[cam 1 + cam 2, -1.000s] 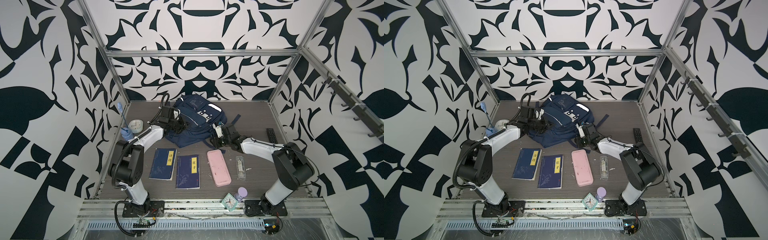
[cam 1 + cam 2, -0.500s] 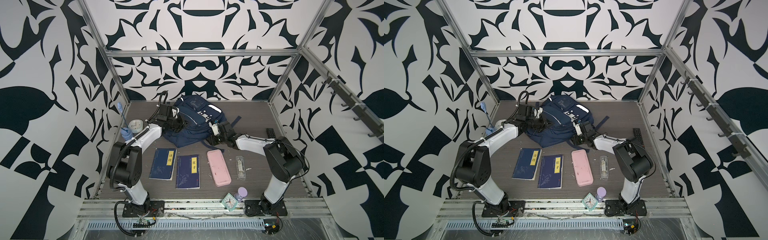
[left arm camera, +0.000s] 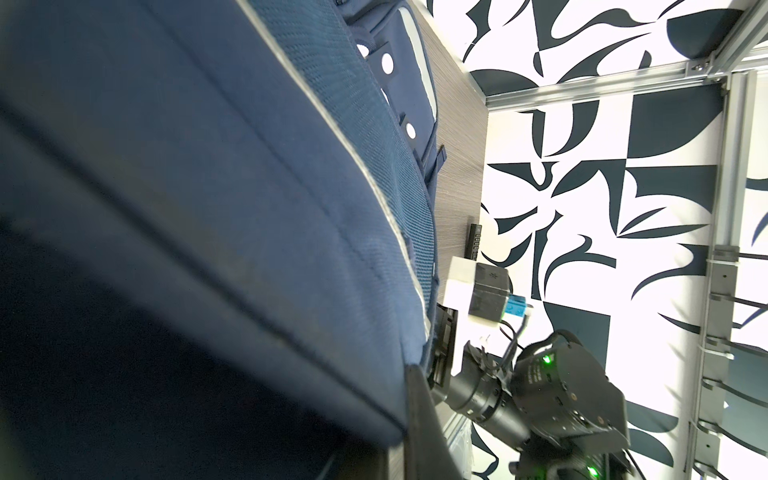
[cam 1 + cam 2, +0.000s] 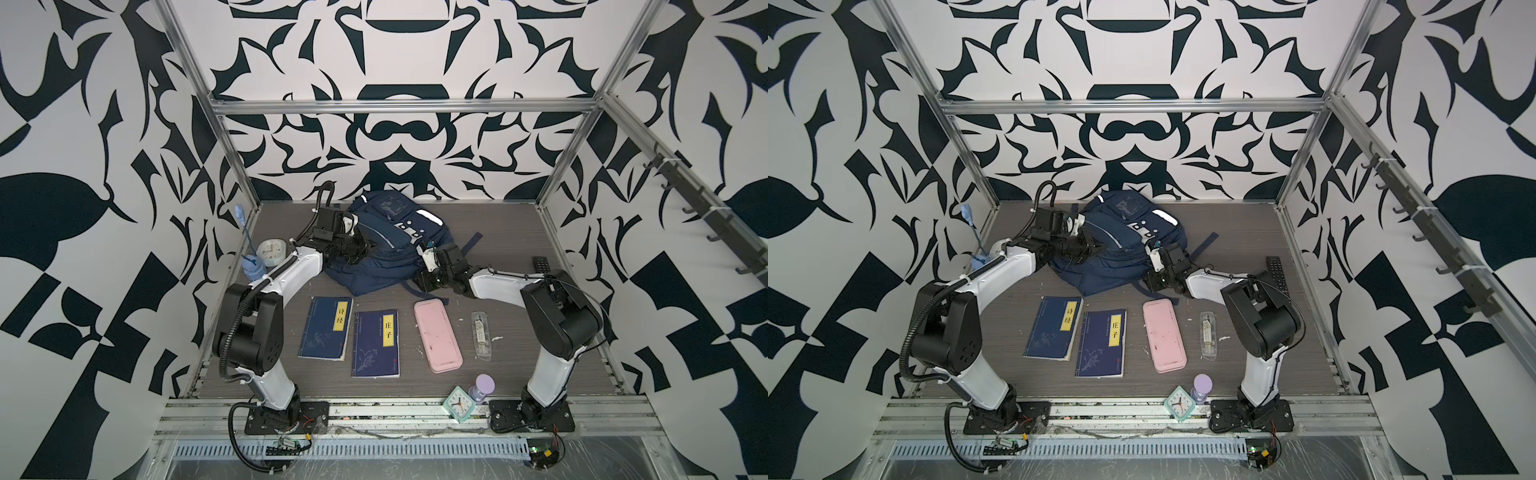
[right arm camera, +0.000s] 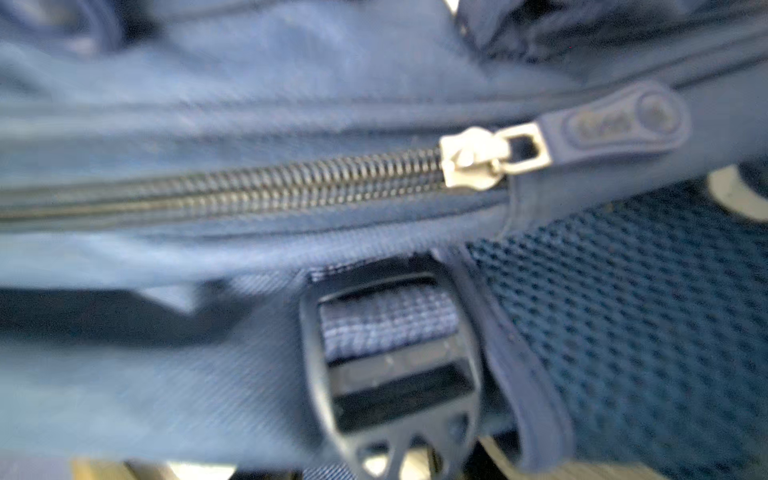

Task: Pack the student bag
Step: 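Grasp the backpack's side fabric with both grippers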

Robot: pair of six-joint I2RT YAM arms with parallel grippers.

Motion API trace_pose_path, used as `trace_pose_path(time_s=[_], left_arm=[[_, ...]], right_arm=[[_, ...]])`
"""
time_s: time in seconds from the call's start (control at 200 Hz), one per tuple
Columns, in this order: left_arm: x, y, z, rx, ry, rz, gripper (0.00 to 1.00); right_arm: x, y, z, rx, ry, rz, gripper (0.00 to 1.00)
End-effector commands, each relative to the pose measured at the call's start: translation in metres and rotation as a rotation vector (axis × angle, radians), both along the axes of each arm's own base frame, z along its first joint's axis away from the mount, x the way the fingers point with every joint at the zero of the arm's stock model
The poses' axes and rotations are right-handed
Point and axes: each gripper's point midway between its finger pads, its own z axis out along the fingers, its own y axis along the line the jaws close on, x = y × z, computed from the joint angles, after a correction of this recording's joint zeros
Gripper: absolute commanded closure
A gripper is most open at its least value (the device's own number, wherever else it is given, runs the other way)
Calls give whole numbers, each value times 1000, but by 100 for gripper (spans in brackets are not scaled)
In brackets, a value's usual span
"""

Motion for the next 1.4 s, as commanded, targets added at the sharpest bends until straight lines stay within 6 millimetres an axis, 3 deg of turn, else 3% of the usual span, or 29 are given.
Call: trace_pose_path(time_s=[0.0, 0.19, 0.41, 0.615, 0.895, 1.02, 1.08, 1.15, 1.395], left_arm=[[7, -9, 48, -74, -135, -48, 100], [9, -11, 47, -92, -124, -49, 100], [13, -11, 48, -93, -126, -46, 100], [19, -11, 43, -84, -121, -32, 100], [34, -3, 35, -78, -107, 16, 100], [38, -1, 35, -85, -106, 23, 100], [39, 0, 36, -86, -107, 27, 100], [38, 0, 37, -91, -108, 22, 100], [34, 0, 37, -94, -102, 14, 100]], right_arm=[[19, 8, 20, 25, -88, 18, 52], [23, 9, 18, 18, -124, 33, 53], [20, 10, 21, 25, -127, 38, 75], [6, -6, 21, -10, -112, 3, 82], [-9, -10, 31, -20, -95, 10, 100], [-11, -9, 32, -17, -84, 13, 100], [-9, -10, 27, -27, -79, 7, 86], [-9, -7, 20, -30, -65, 20, 78], [4, 2, 6, -28, -61, 31, 65]])
